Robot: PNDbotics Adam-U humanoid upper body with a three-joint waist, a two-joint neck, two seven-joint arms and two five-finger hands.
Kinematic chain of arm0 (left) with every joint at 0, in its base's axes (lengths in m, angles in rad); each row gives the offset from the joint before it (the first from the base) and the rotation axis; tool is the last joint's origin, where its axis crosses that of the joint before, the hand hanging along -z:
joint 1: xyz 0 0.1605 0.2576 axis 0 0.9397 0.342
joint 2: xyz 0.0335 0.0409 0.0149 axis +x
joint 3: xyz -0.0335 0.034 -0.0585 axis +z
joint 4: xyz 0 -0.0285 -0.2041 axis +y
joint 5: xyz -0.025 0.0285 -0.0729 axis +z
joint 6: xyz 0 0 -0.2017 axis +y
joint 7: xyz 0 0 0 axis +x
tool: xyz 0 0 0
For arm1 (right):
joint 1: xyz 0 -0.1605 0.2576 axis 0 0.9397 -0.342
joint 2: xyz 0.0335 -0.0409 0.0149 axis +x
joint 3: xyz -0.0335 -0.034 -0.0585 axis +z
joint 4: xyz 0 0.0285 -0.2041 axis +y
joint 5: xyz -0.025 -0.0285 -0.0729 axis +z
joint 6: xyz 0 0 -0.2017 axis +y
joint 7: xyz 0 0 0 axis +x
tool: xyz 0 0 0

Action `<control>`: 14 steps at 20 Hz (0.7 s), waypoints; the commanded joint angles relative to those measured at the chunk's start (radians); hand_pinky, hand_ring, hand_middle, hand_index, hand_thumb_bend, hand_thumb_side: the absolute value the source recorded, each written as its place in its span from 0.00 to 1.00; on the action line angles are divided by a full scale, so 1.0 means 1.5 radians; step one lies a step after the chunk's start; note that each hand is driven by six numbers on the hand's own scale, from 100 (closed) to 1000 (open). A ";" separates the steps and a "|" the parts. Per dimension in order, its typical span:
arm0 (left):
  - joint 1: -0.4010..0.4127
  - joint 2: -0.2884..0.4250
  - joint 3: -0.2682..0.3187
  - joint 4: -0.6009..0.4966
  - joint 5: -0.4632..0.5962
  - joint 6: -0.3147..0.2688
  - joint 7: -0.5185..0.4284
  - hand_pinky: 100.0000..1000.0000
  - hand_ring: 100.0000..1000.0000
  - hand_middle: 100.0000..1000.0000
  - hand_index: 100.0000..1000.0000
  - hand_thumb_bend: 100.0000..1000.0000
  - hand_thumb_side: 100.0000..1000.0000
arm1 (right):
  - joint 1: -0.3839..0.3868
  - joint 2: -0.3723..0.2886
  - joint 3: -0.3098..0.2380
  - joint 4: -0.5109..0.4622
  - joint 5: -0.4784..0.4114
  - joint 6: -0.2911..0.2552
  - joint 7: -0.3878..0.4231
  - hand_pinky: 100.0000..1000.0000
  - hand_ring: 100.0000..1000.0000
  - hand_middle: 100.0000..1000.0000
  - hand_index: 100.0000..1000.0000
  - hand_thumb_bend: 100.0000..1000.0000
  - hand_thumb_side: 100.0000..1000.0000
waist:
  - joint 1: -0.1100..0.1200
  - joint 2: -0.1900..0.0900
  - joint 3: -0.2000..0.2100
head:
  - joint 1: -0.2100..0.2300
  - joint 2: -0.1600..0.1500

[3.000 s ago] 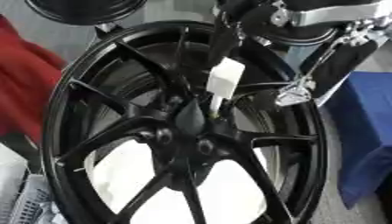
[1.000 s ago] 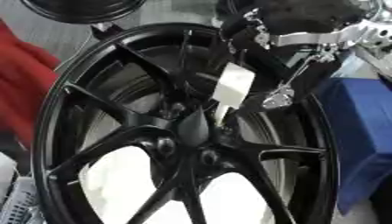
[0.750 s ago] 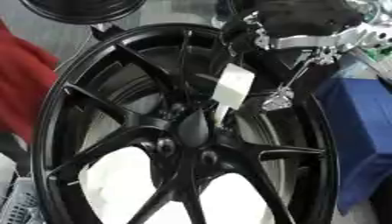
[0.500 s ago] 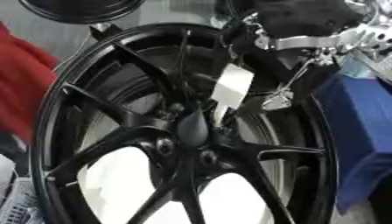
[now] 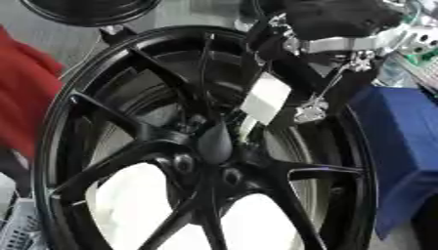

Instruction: Pull the pin out of the wheel hub.

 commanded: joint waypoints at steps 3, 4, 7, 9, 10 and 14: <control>-0.001 0.011 0.009 -0.015 0.002 0.001 0.001 0.74 0.57 0.54 0.69 0.19 0.67 | -0.020 -0.006 -0.005 0.010 -0.015 0.010 0.000 0.83 0.64 0.40 0.50 0.23 0.00 | 0.003 -0.018 0.000 | -0.004 0.002; -0.001 0.011 0.009 -0.015 0.002 0.001 0.002 0.74 0.57 0.54 0.69 0.19 0.67 | -0.023 -0.005 -0.006 0.011 -0.021 0.012 0.004 0.83 0.64 0.40 0.50 0.23 0.00 | 0.003 -0.020 0.000 | -0.005 0.007; 0.000 0.011 0.010 -0.014 0.001 0.002 0.002 0.74 0.57 0.54 0.69 0.19 0.67 | -0.033 -0.004 -0.015 0.016 -0.043 0.019 0.017 0.83 0.63 0.38 0.49 0.24 0.00 | 0.002 -0.025 -0.003 | -0.006 0.017; 0.001 0.011 0.010 -0.014 0.001 0.002 0.003 0.74 0.57 0.54 0.69 0.19 0.67 | -0.038 -0.007 -0.027 0.018 -0.060 0.024 0.023 0.83 0.63 0.38 0.49 0.26 0.00 | 0.002 -0.030 -0.006 | -0.007 0.023; 0.002 0.012 0.010 -0.014 0.000 0.003 0.003 0.74 0.57 0.54 0.69 0.19 0.67 | -0.039 -0.011 -0.035 0.020 -0.069 0.027 0.025 0.83 0.63 0.38 0.49 0.26 0.00 | 0.002 -0.033 -0.009 | -0.006 0.026; 0.006 0.013 0.011 -0.014 -0.001 0.003 0.004 0.74 0.57 0.54 0.69 0.19 0.67 | -0.027 -0.030 -0.075 0.020 -0.111 0.039 0.011 0.83 0.63 0.37 0.51 0.24 0.00 | 0.005 -0.044 -0.018 | -0.001 0.032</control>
